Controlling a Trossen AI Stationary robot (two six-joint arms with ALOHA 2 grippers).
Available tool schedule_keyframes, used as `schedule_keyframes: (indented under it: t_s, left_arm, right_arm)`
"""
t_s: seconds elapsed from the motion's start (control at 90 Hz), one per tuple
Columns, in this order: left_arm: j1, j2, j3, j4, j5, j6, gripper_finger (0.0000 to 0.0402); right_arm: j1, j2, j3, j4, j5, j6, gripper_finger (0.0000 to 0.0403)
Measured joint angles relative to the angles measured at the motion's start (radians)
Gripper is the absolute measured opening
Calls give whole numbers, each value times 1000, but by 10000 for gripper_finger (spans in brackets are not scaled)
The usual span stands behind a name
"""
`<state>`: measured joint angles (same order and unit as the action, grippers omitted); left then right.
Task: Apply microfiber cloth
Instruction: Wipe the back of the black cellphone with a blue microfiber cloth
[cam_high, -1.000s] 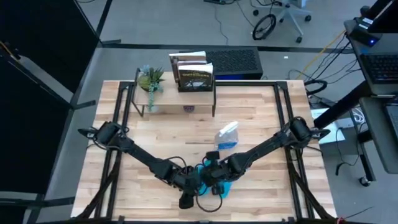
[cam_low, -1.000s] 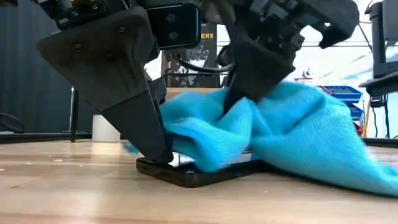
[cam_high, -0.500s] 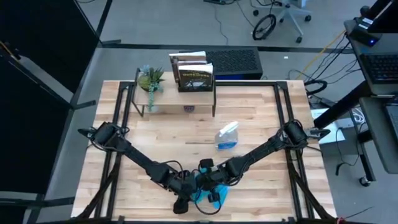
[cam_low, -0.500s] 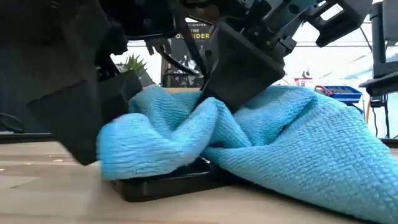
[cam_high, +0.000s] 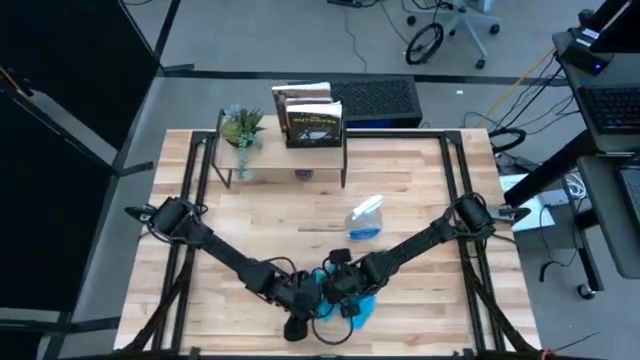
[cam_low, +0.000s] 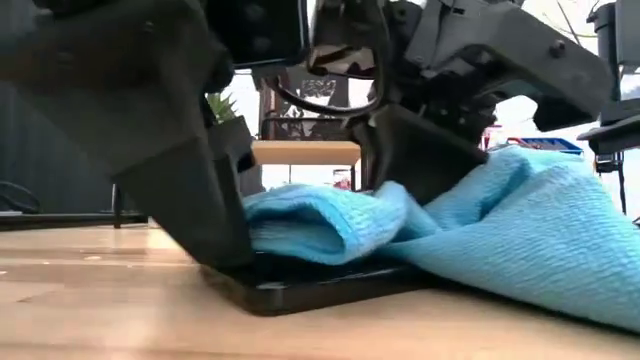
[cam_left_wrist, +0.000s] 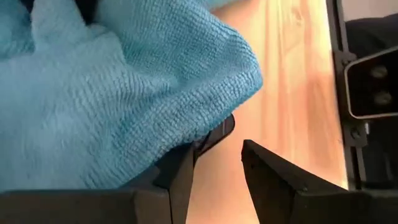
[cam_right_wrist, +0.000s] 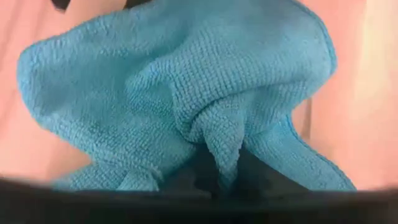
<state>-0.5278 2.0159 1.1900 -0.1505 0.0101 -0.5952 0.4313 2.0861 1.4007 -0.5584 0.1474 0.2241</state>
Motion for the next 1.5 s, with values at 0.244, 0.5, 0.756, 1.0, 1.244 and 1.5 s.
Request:
schedule_keyframes:
  t_s: [0.244, 0.5, 0.756, 1.0, 1.244, 1.5]
  left_arm:
    - [-1, 0, -1, -4, -1, 1, 125]
    - [-1, 0, -2, -3, 1, 1, 125]
    - [-2, 0, -3, -1, 4, 0, 125]
    - [-1, 0, -4, 5, 7, -1, 125]
    - [-2, 0, -4, 10, 11, -4, 125]
    - [-2, 0, -4, 11, 12, -5, 125]
  right_arm:
    - [2, -50, -8, -170, 18, 0, 6]
    - [0, -98, -15, -413, 70, 13, 6]
    - [2, -161, -2, -460, 89, 63, 6]
    - [18, -190, 37, -248, 88, 48, 6]
    - [41, -154, 36, 33, 53, -4, 6]
    - [39, -105, 36, 116, 57, -8, 6]
